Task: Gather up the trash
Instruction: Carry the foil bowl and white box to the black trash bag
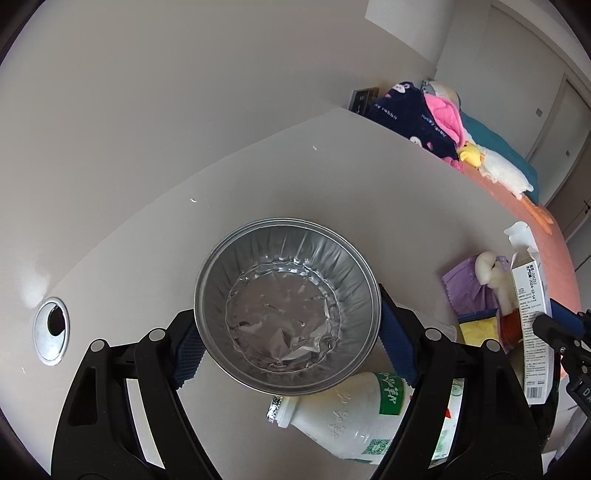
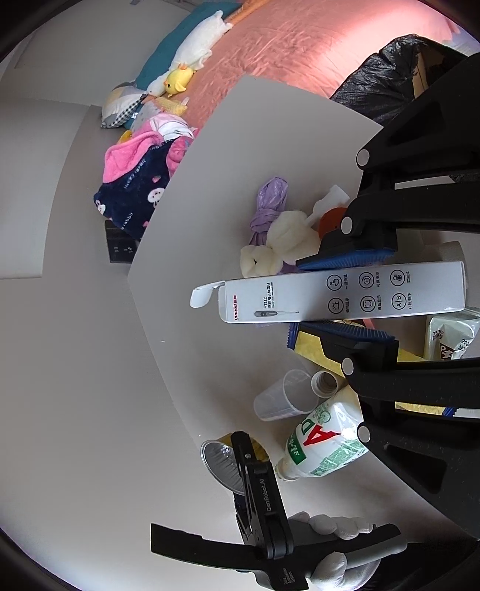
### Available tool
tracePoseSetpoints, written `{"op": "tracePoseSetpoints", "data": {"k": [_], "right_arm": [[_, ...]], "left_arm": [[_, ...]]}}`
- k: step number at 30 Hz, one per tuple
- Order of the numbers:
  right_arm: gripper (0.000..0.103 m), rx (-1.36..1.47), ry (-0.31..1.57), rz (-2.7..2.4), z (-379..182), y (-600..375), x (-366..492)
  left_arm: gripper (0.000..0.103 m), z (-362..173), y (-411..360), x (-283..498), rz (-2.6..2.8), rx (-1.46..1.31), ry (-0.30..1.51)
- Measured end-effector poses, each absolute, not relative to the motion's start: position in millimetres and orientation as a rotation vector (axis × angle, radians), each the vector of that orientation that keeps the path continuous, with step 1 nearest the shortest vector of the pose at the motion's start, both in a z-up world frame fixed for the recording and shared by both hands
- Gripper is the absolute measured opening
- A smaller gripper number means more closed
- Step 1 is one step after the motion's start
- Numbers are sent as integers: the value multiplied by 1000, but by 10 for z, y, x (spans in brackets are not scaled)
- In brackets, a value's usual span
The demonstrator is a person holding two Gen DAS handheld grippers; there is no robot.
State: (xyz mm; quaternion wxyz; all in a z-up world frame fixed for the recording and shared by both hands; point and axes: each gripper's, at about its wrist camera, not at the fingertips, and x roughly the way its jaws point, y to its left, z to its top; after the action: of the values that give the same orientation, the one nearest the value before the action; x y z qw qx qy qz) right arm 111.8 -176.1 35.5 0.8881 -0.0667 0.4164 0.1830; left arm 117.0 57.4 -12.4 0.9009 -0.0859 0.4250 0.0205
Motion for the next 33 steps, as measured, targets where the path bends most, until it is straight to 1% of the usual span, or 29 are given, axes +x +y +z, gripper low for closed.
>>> {"op": "tracePoseSetpoints", "data": {"k": [12,33], "right_arm": [[28,-34,800,346,616,-2094,849],[28,122,710,225,895,-3097,204]], "left_arm": [[78,319,184,903,-24,-96,787],[78,601,-989,609,-262,-40,737]]}}
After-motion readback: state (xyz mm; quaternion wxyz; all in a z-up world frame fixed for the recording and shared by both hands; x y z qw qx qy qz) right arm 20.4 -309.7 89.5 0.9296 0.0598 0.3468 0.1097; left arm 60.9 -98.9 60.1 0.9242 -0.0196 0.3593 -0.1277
